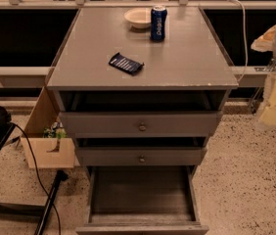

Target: Place rxbar blueberry into bottom drawer

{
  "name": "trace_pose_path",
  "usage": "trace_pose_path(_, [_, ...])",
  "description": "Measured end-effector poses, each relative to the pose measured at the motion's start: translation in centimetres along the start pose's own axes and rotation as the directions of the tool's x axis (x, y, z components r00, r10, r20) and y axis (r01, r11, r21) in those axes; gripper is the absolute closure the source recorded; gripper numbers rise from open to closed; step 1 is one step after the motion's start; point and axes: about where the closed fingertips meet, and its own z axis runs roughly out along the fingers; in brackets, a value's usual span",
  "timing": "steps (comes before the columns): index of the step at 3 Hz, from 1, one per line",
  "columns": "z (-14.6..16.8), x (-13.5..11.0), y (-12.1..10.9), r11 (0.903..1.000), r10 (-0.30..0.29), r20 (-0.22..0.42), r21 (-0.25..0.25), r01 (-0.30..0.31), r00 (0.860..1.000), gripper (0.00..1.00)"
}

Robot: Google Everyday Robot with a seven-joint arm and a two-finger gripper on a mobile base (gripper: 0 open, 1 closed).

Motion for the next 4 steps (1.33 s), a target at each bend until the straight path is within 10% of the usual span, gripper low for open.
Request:
trace_pose_path(3, [2.9,-5.3,-4.0,0.9946,0.091,0.01,0.049,-0.091,0.996,0.0])
trace_pose_path(4, [6.1,-9.0,-6.4,0.9795,0.194,0.009,0.055,-0.194,0.981,0.0])
